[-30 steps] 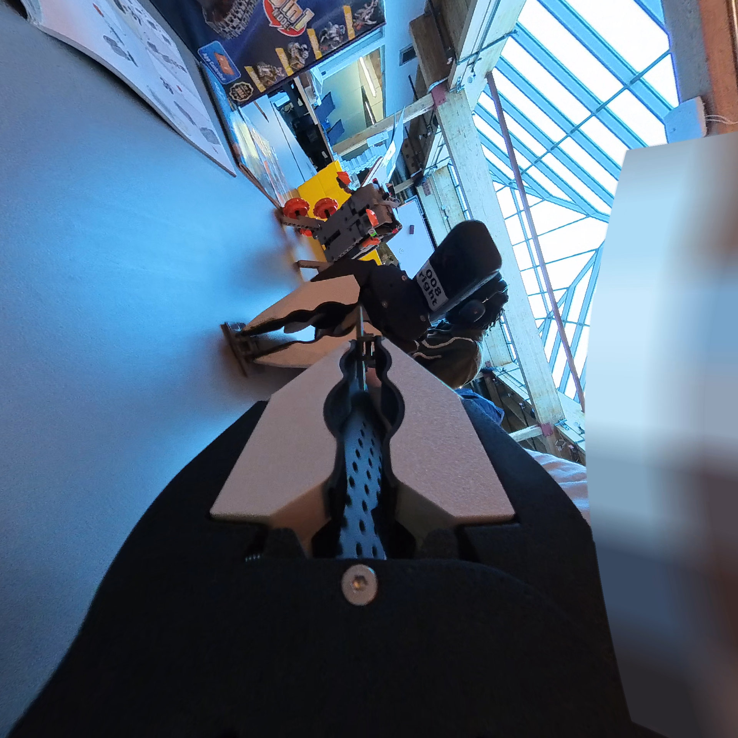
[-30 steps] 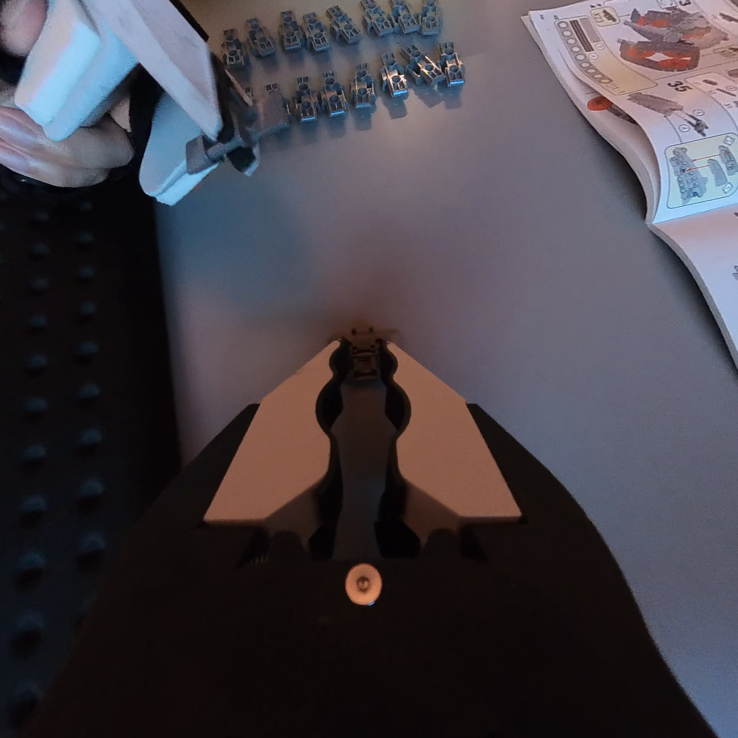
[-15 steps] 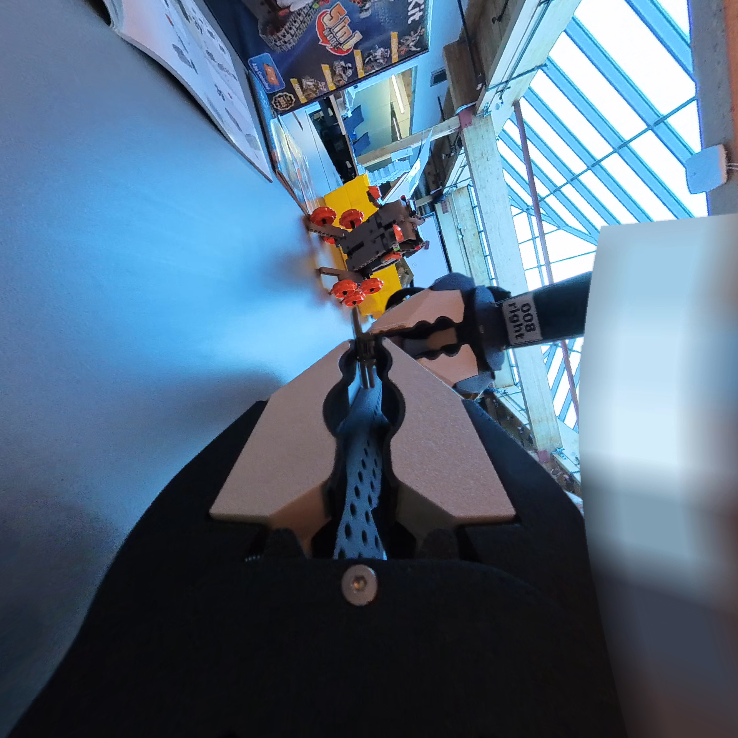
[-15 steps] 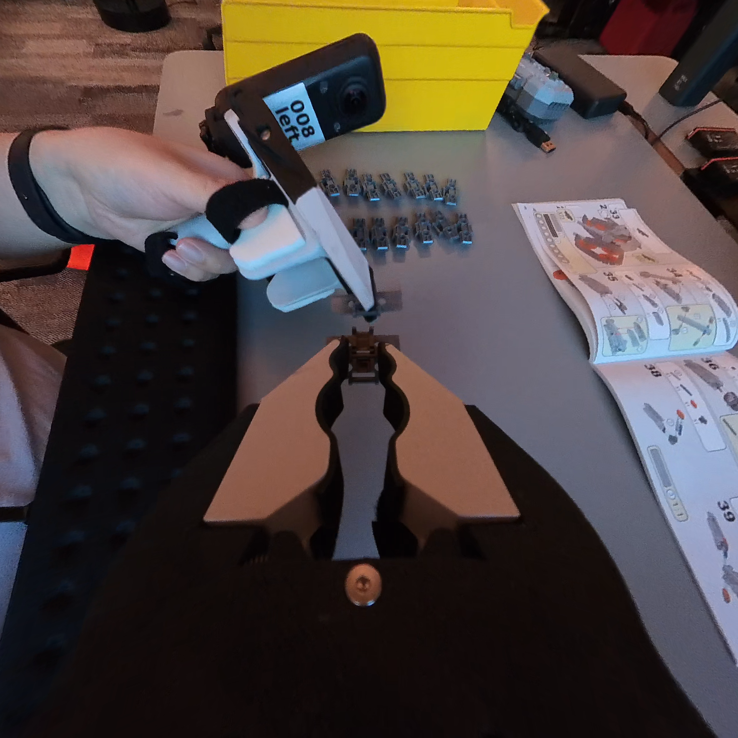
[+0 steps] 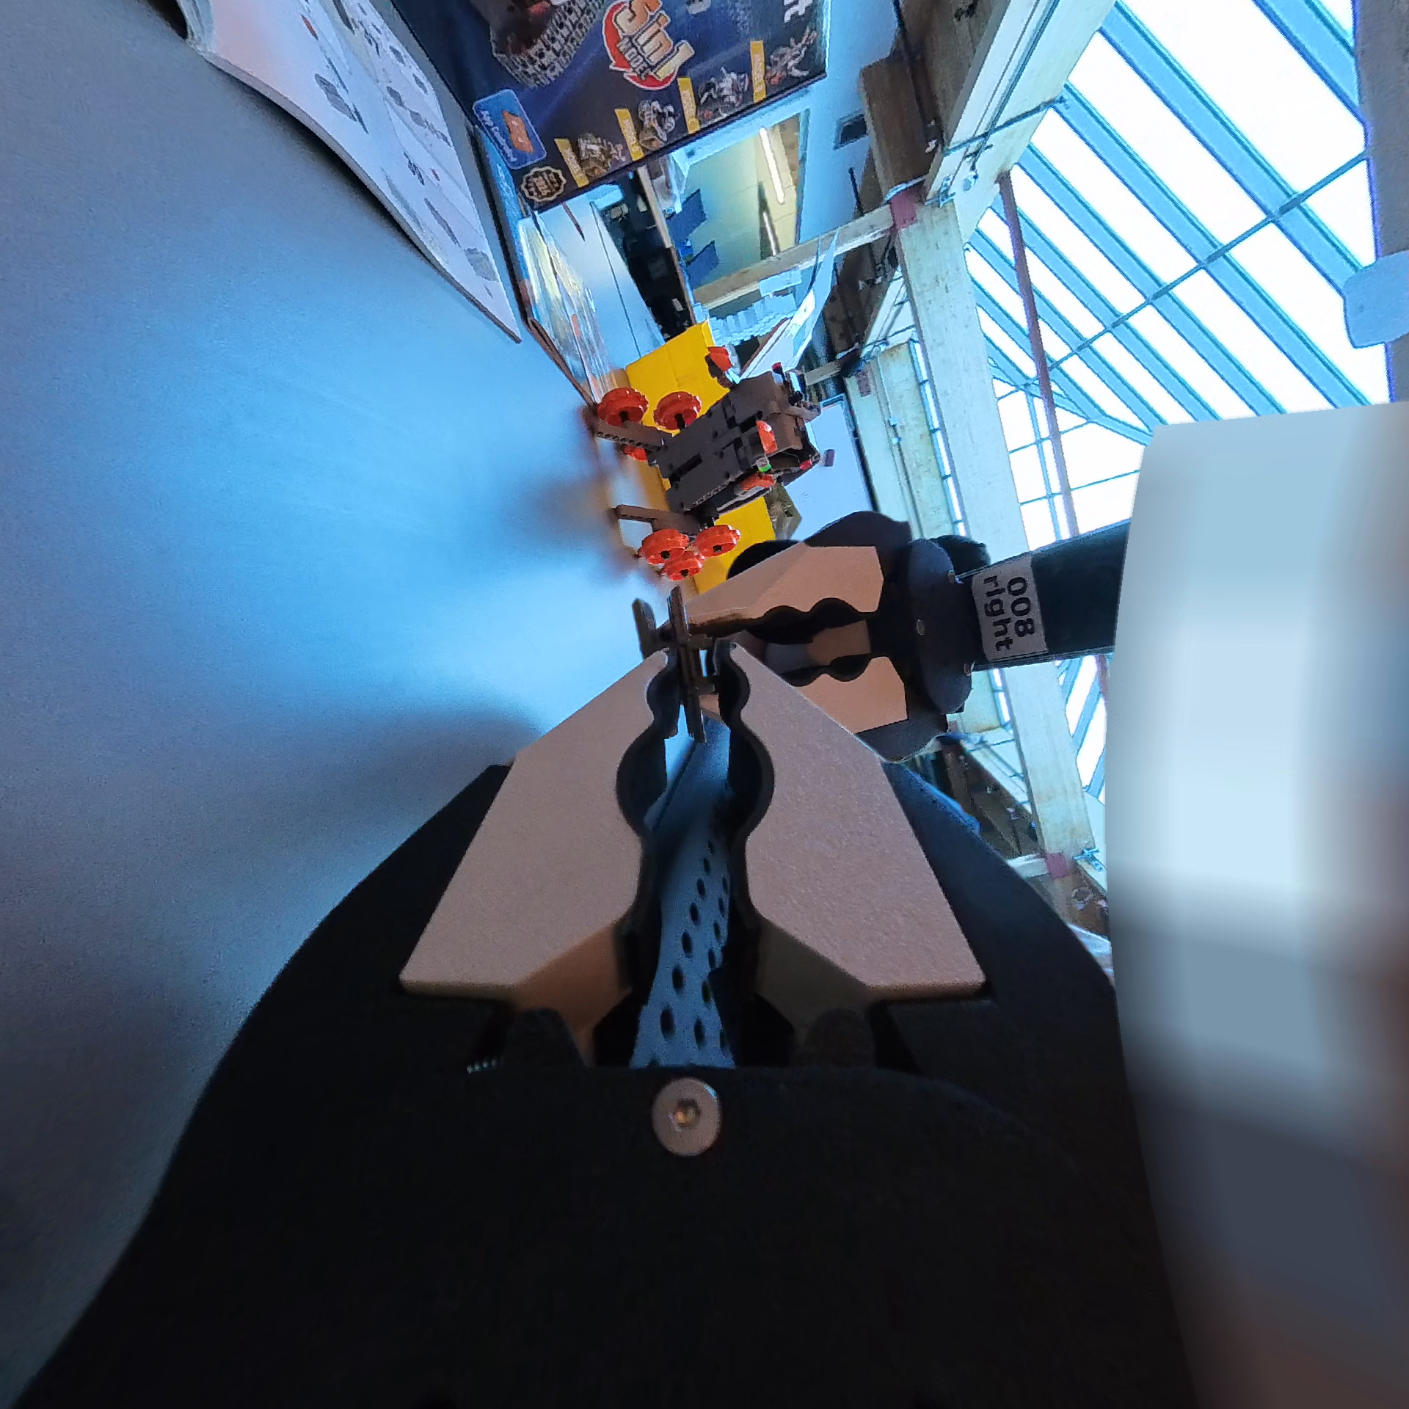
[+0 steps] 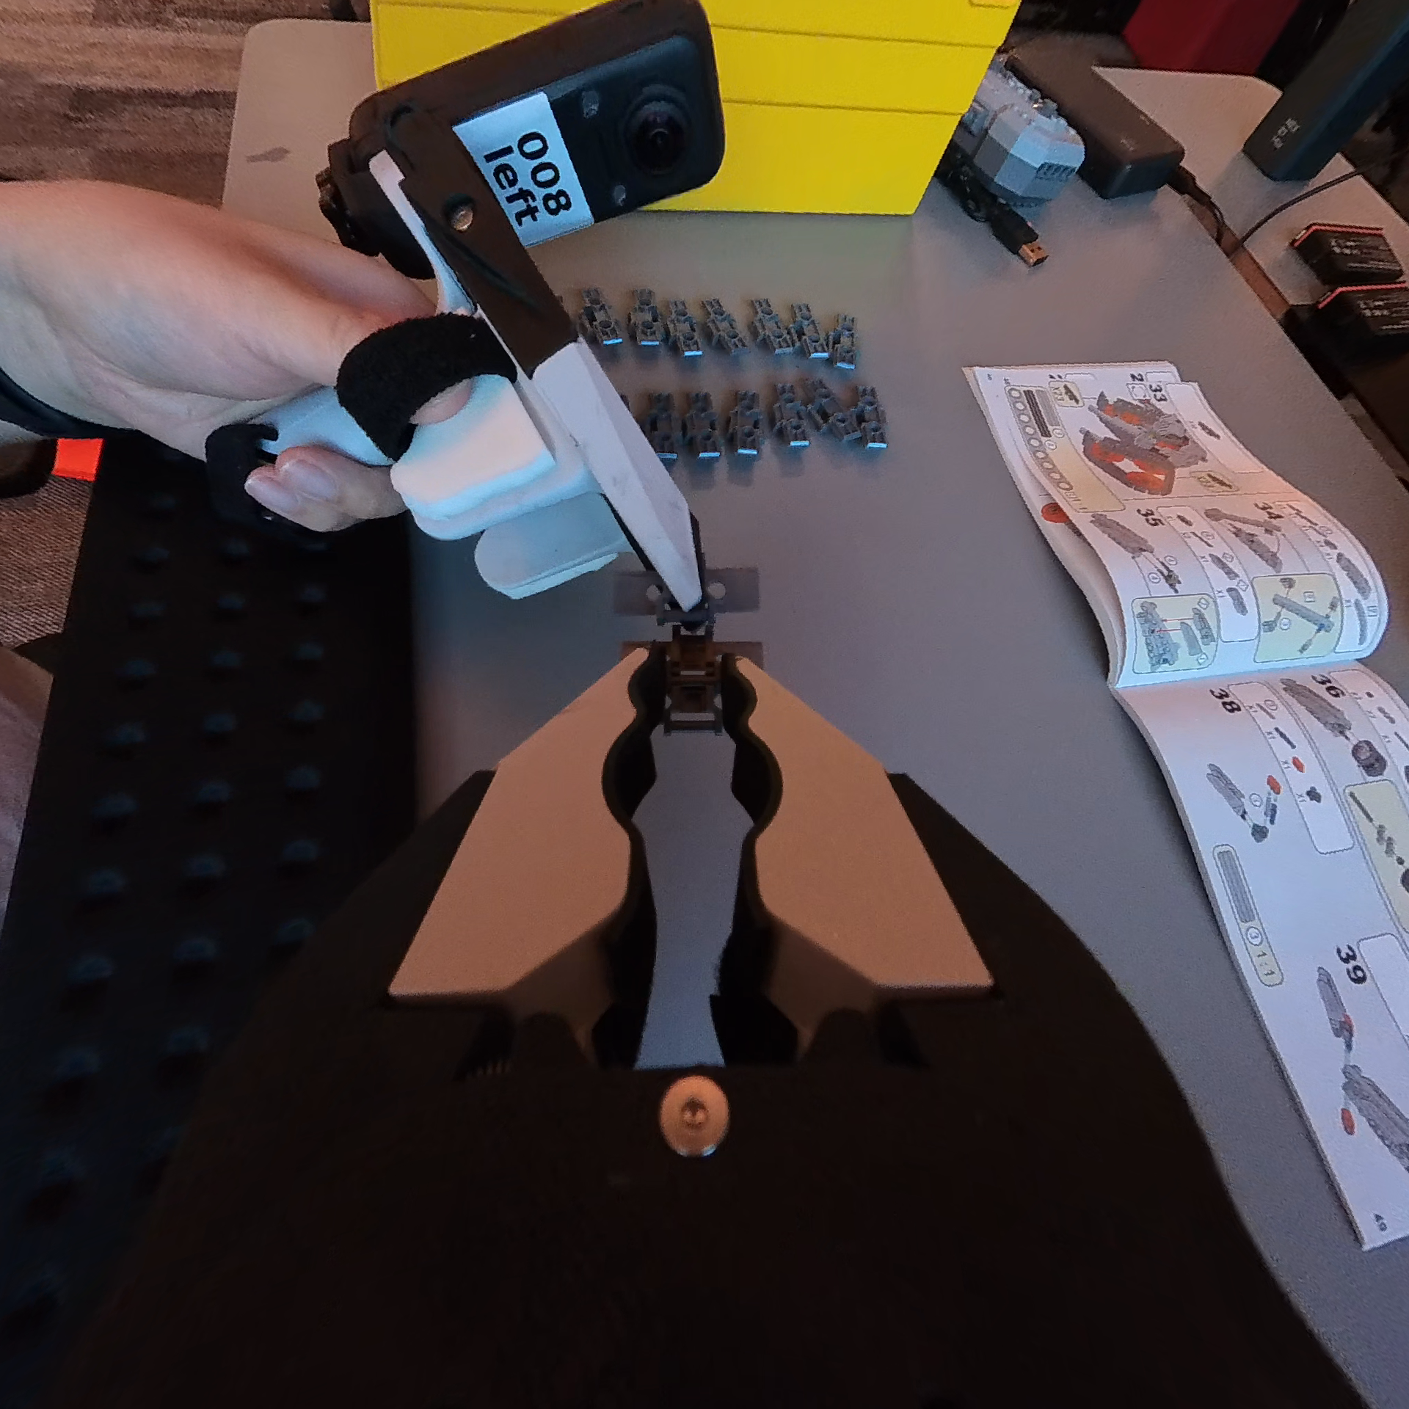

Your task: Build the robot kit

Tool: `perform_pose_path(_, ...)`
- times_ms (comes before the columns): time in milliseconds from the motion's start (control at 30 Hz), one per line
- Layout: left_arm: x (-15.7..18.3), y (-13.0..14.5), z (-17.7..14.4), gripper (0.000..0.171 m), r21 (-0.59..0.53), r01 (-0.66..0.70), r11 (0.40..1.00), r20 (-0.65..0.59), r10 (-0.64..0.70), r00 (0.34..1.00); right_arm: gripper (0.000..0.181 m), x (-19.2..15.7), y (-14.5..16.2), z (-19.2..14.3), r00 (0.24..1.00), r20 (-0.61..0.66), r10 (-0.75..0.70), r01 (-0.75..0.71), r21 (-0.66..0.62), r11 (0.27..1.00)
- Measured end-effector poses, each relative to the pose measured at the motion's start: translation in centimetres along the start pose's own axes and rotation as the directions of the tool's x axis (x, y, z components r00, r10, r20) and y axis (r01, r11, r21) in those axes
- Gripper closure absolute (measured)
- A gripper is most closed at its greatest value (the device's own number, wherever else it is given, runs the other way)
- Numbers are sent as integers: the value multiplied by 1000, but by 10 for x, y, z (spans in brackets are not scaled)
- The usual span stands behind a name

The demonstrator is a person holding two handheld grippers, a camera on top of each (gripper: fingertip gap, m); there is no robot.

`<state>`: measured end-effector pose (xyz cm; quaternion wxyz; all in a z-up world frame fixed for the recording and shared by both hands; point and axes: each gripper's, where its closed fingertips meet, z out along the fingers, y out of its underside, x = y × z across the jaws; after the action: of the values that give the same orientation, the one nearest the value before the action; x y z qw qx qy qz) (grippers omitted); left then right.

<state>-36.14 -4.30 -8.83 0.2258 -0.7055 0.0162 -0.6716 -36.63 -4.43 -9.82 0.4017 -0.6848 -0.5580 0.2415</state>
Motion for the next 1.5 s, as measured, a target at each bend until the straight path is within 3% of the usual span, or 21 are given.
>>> perform_pose_path(900,-3,1,4,161,-70,-230,971,253,240,937,170,0,2,-7,990,-106,-93,91,-25,996)
perform_pose_path(1367,3,4,9,163,-79,-217,973,229,230,946,170,2,1,-10,988,-123,-92,92,-6,996)
perform_pose_path(1500,0,2,8,151,-83,-255,963,271,268,924,170,2,0,-10,989,-123,-83,84,4,996)
